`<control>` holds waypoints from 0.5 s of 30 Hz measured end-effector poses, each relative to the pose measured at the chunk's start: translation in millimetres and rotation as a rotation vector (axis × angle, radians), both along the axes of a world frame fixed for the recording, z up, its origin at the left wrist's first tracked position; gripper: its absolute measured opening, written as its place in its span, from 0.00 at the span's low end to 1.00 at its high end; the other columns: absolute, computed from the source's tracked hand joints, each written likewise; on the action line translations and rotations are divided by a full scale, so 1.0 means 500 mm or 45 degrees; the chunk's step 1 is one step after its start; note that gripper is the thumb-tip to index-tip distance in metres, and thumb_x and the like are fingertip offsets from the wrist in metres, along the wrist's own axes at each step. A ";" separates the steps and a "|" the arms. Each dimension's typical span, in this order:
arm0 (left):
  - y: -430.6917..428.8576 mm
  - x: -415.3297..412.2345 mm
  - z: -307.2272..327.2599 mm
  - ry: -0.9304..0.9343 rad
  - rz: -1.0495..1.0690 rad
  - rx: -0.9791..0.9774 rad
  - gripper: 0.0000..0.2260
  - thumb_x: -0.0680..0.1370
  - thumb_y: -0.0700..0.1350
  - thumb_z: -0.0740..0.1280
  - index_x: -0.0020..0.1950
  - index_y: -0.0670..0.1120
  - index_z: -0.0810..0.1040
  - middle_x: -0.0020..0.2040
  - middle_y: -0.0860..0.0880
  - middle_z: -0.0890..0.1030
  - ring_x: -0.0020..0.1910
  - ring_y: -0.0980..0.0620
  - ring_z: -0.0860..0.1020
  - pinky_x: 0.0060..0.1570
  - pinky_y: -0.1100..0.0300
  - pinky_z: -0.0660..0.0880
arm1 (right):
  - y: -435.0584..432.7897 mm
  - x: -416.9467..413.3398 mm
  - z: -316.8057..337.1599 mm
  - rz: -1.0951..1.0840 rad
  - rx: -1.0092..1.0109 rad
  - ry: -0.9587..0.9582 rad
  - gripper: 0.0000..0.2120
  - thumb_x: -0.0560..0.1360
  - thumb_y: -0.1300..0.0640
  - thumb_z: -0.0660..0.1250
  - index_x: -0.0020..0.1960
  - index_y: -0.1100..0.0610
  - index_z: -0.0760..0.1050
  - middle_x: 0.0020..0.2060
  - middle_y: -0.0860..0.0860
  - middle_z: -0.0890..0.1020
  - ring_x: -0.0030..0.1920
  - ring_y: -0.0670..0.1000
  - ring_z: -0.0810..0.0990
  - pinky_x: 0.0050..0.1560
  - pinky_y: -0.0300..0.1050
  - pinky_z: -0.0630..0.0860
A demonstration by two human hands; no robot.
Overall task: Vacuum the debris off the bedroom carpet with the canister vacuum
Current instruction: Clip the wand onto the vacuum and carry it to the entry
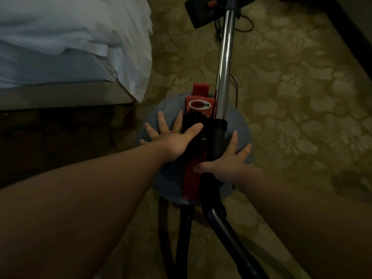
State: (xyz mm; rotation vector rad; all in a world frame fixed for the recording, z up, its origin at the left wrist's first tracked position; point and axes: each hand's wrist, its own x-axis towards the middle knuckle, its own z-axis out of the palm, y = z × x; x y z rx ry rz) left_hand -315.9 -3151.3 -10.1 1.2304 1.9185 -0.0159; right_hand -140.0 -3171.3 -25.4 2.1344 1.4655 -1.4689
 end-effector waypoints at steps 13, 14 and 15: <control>0.492 -0.033 -0.003 -0.068 0.029 0.020 0.39 0.67 0.83 0.49 0.74 0.76 0.39 0.78 0.58 0.27 0.76 0.37 0.27 0.72 0.30 0.37 | 0.469 -0.022 0.014 -0.073 -0.014 0.093 0.79 0.52 0.29 0.82 0.71 0.30 0.16 0.76 0.52 0.18 0.81 0.72 0.34 0.78 0.74 0.56; 0.529 -0.034 -0.006 -0.074 0.024 0.022 0.39 0.67 0.83 0.50 0.74 0.76 0.39 0.78 0.58 0.27 0.76 0.36 0.27 0.72 0.30 0.37 | 0.503 -0.023 0.017 -0.075 -0.017 0.092 0.78 0.55 0.30 0.83 0.72 0.31 0.16 0.76 0.52 0.18 0.81 0.72 0.33 0.78 0.74 0.55; 0.567 -0.036 -0.010 -0.083 0.028 0.026 0.40 0.66 0.83 0.50 0.74 0.76 0.39 0.78 0.59 0.28 0.76 0.36 0.27 0.72 0.30 0.36 | 0.538 -0.023 0.019 -0.076 -0.014 0.087 0.77 0.58 0.32 0.83 0.73 0.33 0.17 0.76 0.52 0.19 0.80 0.73 0.33 0.79 0.74 0.53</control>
